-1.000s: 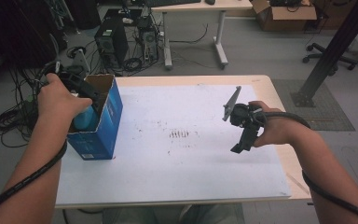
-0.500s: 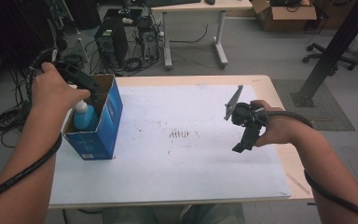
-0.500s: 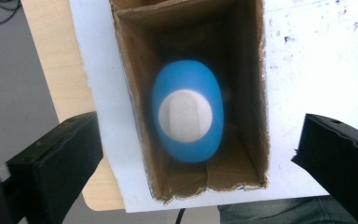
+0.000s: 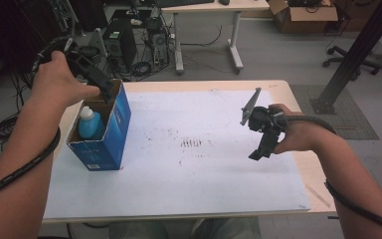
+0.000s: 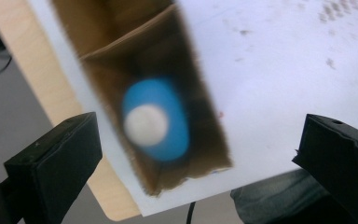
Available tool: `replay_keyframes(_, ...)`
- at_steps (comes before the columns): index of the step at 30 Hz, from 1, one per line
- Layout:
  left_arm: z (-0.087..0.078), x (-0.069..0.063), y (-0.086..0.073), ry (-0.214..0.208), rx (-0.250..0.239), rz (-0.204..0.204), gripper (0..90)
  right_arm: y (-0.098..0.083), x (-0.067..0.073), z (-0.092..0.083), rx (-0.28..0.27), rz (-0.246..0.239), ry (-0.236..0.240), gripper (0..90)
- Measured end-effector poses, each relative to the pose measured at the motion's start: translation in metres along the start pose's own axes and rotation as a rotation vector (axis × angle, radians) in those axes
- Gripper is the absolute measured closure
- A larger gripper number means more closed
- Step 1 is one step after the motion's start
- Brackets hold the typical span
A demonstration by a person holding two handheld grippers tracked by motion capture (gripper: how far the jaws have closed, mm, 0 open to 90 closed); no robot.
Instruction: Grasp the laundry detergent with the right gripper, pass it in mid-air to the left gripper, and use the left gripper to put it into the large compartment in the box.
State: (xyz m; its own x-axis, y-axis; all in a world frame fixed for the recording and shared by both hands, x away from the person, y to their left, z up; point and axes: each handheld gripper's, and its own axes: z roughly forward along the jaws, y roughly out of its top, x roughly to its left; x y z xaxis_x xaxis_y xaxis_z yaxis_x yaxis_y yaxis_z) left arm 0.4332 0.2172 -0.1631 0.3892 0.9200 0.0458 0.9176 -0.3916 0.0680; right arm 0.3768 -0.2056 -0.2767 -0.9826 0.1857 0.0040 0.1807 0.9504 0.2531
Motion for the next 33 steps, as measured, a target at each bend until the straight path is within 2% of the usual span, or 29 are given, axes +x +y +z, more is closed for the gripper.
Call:
replay_keyframes(3, -0.003, -0.009, 0.005, -0.022, 0.002, 0.063, 0.2, 0.002, -0.001, -0.001, -0.005, -0.001, -0.001, 0.3)
replay_keyframes(7, -0.002, -0.028, 0.012, -0.02, 0.039, 0.198, 0.2, 0.002, -0.001, -0.001, -0.002, 0.0, -0.002, 0.3)
replay_keyframes(9, -0.002, -0.037, 0.013, -0.013, 0.036, 0.253, 0.2, 0.001, -0.001, -0.002, -0.008, 0.009, -0.002, 0.3)
replay_keyframes(10, -0.003, -0.043, 0.014, -0.021, 0.035, 0.298, 0.2, 0.001, -0.001, -0.002, -0.013, 0.006, -0.001, 0.3)
replay_keyframes(13, -0.004, -0.054, 0.017, -0.068, 0.019, 0.381, 0.2, -0.001, -0.002, -0.002, -0.016, 0.017, 0.0, 0.3)
replay_keyframes(16, -0.004, -0.063, 0.019, -0.123, 0.028, 0.446, 0.2, -0.002, -0.002, 0.001, -0.012, 0.012, 0.004, 0.3)
replay_keyframes(17, -0.003, -0.066, 0.02, -0.127, 0.036, 0.47, 0.2, -0.003, -0.002, 0.001, -0.012, 0.014, 0.002, 0.3)
replay_keyframes(20, -0.004, -0.074, 0.021, -0.177, 0.031, 0.528, 0.2, -0.004, -0.003, 0.001, -0.01, 0.016, 0.003, 0.3)
replay_keyframes(29, 0.001, -0.088, 0.024, -0.22, 0.051, 0.674, 0.2, -0.002, 0.0, 0.005, 0.014, 0.002, 0.001, 0.3)
replay_keyframes(33, 0.001, -0.1, 0.024, -0.258, 0.049, 0.789, 0.2, 0.001, 0.001, 0.006, 0.016, -0.011, -0.002, 0.3)
